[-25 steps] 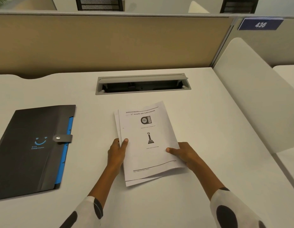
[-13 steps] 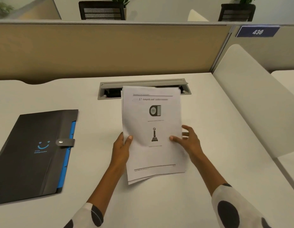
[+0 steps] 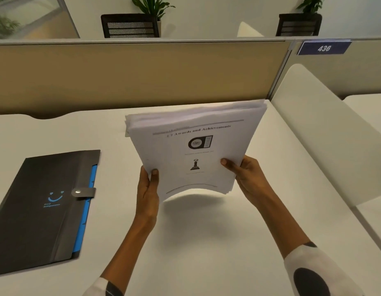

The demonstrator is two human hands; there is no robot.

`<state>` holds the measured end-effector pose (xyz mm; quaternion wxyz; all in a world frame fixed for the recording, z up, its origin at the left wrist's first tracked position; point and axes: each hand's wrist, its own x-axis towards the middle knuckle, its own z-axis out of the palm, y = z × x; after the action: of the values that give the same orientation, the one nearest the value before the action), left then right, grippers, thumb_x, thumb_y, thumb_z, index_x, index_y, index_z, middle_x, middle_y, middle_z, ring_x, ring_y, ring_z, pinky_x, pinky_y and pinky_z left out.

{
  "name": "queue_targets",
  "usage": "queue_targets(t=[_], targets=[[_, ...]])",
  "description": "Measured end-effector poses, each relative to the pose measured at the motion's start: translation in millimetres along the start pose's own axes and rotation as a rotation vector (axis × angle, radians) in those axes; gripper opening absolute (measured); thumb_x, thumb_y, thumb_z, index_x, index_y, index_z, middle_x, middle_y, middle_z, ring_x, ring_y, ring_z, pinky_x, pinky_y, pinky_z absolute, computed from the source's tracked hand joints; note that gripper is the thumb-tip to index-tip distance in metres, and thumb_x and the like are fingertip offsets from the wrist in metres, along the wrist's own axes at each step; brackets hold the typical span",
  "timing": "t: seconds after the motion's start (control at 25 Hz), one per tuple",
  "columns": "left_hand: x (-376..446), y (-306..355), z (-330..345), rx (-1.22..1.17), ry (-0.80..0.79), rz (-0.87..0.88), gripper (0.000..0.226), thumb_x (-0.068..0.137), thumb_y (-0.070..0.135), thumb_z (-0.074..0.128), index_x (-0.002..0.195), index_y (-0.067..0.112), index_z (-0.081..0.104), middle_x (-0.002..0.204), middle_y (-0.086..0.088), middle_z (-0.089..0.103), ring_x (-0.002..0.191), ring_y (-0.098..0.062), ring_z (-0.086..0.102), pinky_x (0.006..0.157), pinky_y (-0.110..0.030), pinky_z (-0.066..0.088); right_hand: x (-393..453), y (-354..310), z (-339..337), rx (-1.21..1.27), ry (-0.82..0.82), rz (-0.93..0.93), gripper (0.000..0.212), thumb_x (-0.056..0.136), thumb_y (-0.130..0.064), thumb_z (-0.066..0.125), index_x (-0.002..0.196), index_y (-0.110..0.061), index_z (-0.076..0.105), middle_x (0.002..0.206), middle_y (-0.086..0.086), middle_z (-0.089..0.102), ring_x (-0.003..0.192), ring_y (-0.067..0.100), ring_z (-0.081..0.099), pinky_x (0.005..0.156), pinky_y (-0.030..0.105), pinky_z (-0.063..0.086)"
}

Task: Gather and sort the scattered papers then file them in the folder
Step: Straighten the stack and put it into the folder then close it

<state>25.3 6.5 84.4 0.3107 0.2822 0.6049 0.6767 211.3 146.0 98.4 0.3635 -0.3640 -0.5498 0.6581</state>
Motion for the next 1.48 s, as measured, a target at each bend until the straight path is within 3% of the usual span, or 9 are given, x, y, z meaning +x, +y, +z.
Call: queue_targets(t=[0.12,0.2,0.32,0.48,0.68,0.92,1.04,1.28,1.48], targets=[[-9,-10,1,-0.027,-0.004,-0.065,0.035,0.098,0.026,0.034,0.108,0.058,0.046,0.117,0.023,0.057,0.114,-0.004,0.053,0.096,-0.031,0.045,-7,6,3,-0.021,0.032,0.041,0.023,0.072,-0.02,0.073,0.095,-0.018,0.072,0.102,0.002,0.075,0.099,0.027,0.067,0.097,0.05,0.049],[-12,-6,4,-0.01,-0.011,-0.062,0.03,0.097,0.03,0.036,0.107,0.057,0.045,0.116,0.022,0.056,0.113,-0.005,0.052,0.098,-0.037,0.043,-11,0,8,-0.06,0.052,0.03,0.024,0.072,-0.024,0.074,0.096,-0.022,0.071,0.101,-0.001,0.075,0.098,0.024,0.068,0.094,0.046,0.052],[-12,22,11,-0.006,0.001,0.043,0.022,0.087,0.039,0.051,0.103,0.054,0.047,0.106,0.024,0.06,0.1,0.0,0.059,0.082,-0.022,0.052,-14,-22,19,-0.113,0.125,-0.05,0.047,0.064,-0.048,0.078,0.104,-0.026,0.066,0.102,-0.003,0.074,0.096,0.02,0.069,0.075,0.03,0.058],[-8,66,18,-0.068,0.051,0.185,0.027,0.078,0.043,0.055,0.104,0.043,0.047,0.103,0.01,0.062,0.093,-0.007,0.065,0.064,-0.017,0.054,-14,-64,33,-0.038,0.208,-0.187,0.044,0.075,-0.064,0.053,0.096,-0.029,0.068,0.084,-0.012,0.074,0.075,0.0,0.068,0.056,0.013,0.051],[-2,99,25,-0.096,0.197,0.21,0.023,0.079,0.057,0.044,0.096,0.042,0.047,0.099,0.001,0.06,0.086,-0.012,0.064,0.062,-0.016,0.053,-9,-94,47,0.026,0.297,-0.03,0.053,0.078,-0.069,0.047,0.093,-0.023,0.068,0.063,-0.016,0.071,0.053,-0.004,0.064,0.039,0.01,0.045],[-1,100,27,-0.078,0.223,0.103,0.012,0.087,0.046,0.05,0.083,0.038,0.058,0.069,0.019,0.069,0.067,0.001,0.066,0.052,-0.013,0.051,-7,-93,49,0.039,0.33,-0.027,0.028,0.085,-0.05,0.054,0.091,-0.025,0.065,0.067,-0.013,0.067,0.066,0.009,0.06,0.047,0.017,0.046],[-1,101,28,-0.079,0.232,0.09,0.013,0.09,0.041,0.048,0.08,0.039,0.056,0.065,0.021,0.067,0.064,0.004,0.064,0.049,-0.013,0.05,-7,-93,47,0.022,0.319,-0.046,0.03,0.086,-0.047,0.051,0.094,-0.021,0.065,0.074,-0.009,0.067,0.068,0.01,0.061,0.052,0.021,0.047],[2,105,33,-0.103,0.243,0.069,0.009,0.089,0.047,0.047,0.086,0.04,0.052,0.081,0.009,0.064,0.069,-0.006,0.065,0.051,-0.015,0.05,-6,-95,48,0.019,0.291,-0.025,0.045,0.085,-0.054,0.054,0.108,-0.017,0.064,0.09,0.001,0.071,0.075,0.014,0.065,0.051,0.021,0.051],[2,102,30,-0.046,0.112,0.14,0.04,0.065,0.064,0.056,0.1,0.042,0.053,0.097,0.003,0.067,0.085,-0.015,0.066,0.058,-0.016,0.054,-6,-94,48,0.023,0.305,-0.042,0.038,0.086,-0.046,0.055,0.108,-0.015,0.065,0.079,-0.006,0.068,0.069,0.01,0.062,0.047,0.016,0.048]])
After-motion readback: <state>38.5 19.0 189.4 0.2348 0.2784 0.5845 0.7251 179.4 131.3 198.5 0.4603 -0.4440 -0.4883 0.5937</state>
